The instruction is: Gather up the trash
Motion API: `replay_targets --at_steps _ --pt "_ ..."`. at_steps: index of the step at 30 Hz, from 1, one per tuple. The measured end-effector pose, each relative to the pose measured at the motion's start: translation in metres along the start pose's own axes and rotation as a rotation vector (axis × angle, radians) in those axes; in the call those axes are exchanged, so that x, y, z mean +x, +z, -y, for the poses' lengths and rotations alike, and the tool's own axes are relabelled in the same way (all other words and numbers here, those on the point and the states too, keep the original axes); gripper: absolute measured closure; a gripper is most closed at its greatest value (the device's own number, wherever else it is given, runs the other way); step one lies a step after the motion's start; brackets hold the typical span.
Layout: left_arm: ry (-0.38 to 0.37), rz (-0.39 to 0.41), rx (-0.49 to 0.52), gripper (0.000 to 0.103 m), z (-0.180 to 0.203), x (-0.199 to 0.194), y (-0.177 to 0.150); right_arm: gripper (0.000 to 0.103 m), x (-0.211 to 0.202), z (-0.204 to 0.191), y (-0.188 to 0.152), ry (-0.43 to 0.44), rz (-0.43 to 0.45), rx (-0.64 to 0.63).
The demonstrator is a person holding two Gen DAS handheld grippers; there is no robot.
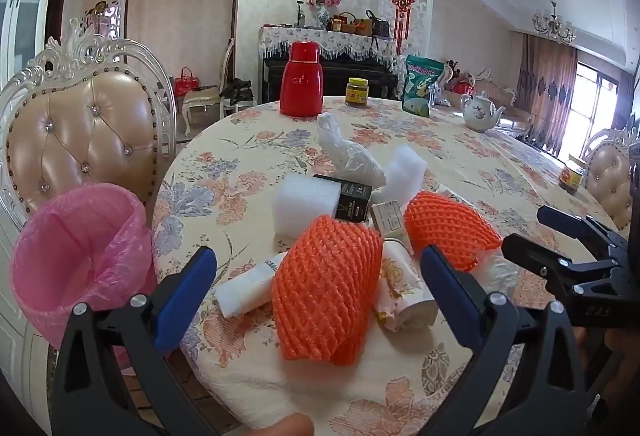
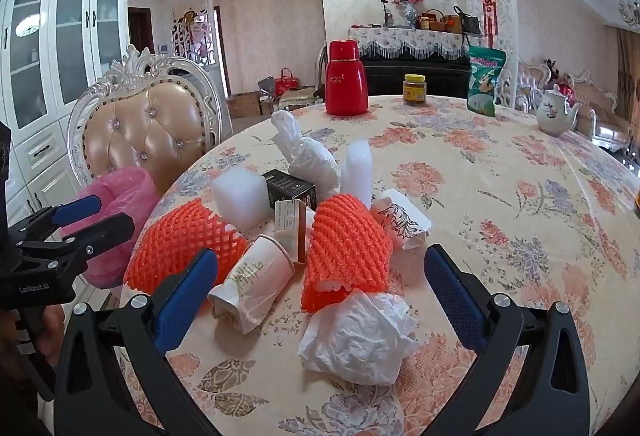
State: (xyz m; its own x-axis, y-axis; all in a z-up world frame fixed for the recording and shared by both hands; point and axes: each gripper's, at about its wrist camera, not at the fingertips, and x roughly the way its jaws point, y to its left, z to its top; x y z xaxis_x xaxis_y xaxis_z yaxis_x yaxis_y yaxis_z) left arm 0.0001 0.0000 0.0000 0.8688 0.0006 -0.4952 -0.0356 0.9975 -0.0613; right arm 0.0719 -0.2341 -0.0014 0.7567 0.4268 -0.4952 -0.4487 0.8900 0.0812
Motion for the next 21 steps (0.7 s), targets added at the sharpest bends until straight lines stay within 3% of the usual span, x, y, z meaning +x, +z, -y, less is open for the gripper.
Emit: replay_targets --at_steps 21 --pt "-0.001 -0.001 0.002 0.004 0.0002 0.0026 -0.0011 0.007 -0.0011 0.0007 -0.001 0.003 -0.006 0.007"
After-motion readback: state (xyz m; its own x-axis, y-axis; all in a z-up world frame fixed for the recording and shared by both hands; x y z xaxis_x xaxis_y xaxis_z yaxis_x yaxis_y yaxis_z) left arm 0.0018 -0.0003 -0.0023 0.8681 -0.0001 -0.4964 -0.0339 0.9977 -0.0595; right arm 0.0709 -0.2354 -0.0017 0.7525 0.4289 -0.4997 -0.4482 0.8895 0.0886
